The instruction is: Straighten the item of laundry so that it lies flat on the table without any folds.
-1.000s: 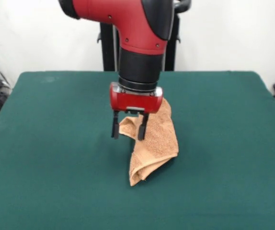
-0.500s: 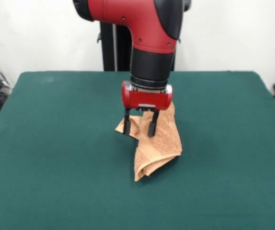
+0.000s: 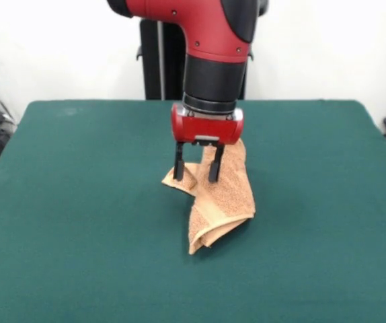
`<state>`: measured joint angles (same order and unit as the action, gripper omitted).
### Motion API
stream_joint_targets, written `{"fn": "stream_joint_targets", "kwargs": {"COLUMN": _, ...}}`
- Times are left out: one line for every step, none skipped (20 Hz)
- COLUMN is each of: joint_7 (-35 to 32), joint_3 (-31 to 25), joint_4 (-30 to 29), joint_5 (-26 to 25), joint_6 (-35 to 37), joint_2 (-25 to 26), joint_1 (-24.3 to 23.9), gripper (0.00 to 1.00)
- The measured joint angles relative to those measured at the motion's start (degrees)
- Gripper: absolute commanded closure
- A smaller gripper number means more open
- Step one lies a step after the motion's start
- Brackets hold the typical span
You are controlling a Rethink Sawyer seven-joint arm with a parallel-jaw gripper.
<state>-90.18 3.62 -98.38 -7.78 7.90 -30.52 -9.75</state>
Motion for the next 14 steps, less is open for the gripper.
{"fn": "stream_joint_targets", "kwargs": {"joint_7": 0.0, "joint_3": 0.0, "joint_4": -0.1, "joint_5": 0.0, "joint_6": 0.0, "joint_2": -0.1, "joint_1": 0.0, "gripper": 0.00}}
{"fn": "stream_joint_targets", "kwargs": {"joint_7": 0.0, "joint_3": 0.1, "joint_4": -0.4, "joint_5": 0.0, "joint_6": 0.0, "joint_2": -0.3, "joint_1": 0.1, "gripper": 0.00}}
{"fn": "stream_joint_targets", "kwargs": {"joint_7": 0.0, "joint_3": 0.1, "joint_4": -0.6, "joint_5": 0.0, "joint_6": 0.0, "joint_2": -0.4, "joint_1": 0.1, "gripper": 0.00}}
{"fn": "stream_joint_targets", "kwargs": {"joint_7": 0.0, "joint_3": 0.2, "joint_4": -0.9, "joint_5": 0.0, "joint_6": 0.0, "joint_2": -0.6, "joint_1": 0.3, "gripper": 0.00}}
{"fn": "stream_joint_targets", "kwargs": {"joint_7": 0.0, "joint_3": 0.2, "joint_4": -1.1, "joint_5": 0.0, "joint_6": 0.0, "joint_2": -0.6, "joint_1": 0.4, "gripper": 0.00}}
{"fn": "stream_joint_targets", "kwargs": {"joint_7": 0.0, "joint_3": 0.2, "joint_4": -1.2, "joint_5": 0.0, "joint_6": 0.0, "joint_2": -0.6, "joint_1": 0.5, "gripper": 0.00}}
{"fn": "stream_joint_targets", "kwargs": {"joint_7": 0.0, "joint_3": 0.2, "joint_4": -1.2, "joint_5": 0.0, "joint_6": 0.0, "joint_2": -0.6, "joint_1": 0.6, "gripper": 0.00}}
{"fn": "stream_joint_targets", "kwargs": {"joint_7": 0.0, "joint_3": 0.2, "joint_4": -1.3, "joint_5": 0.0, "joint_6": -0.1, "joint_2": -0.6, "joint_1": 0.8, "gripper": 0.00}}
{"fn": "stream_joint_targets", "kwargs": {"joint_7": 0.0, "joint_3": 0.2, "joint_4": -1.3, "joint_5": 0.0, "joint_6": -0.2, "joint_2": -0.6, "joint_1": 1.0, "gripper": 0.00}}
{"fn": "stream_joint_targets", "kwargs": {"joint_7": 0.0, "joint_3": 0.2, "joint_4": -1.3, "joint_5": 0.0, "joint_6": -0.4, "joint_2": -0.6, "joint_1": 1.2, "gripper": 0.00}}
{"fn": "stream_joint_targets", "kwargs": {"joint_7": 0.0, "joint_3": 0.2, "joint_4": -1.3, "joint_5": 0.0, "joint_6": -0.7, "joint_2": -0.5, "joint_1": 1.5, "gripper": 0.00}}
{"fn": "stream_joint_targets", "kwargs": {"joint_7": 0.0, "joint_3": 0.2, "joint_4": -1.3, "joint_5": 0.0, "joint_6": -1.0, "joint_2": -0.5, "joint_1": 1.6, "gripper": 0.00}}
{"fn": "stream_joint_targets", "kwargs": {"joint_7": 0.0, "joint_3": 0.2, "joint_4": -1.3, "joint_5": 0.0, "joint_6": -1.2, "joint_2": -0.5, "joint_1": 1.8, "gripper": 0.00}}
{"fn": "stream_joint_targets", "kwargs": {"joint_7": 0.0, "joint_3": 0.2, "joint_4": -1.3, "joint_5": 0.0, "joint_6": -1.6, "joint_2": -0.4, "joint_1": 1.9, "gripper": 0.00}}
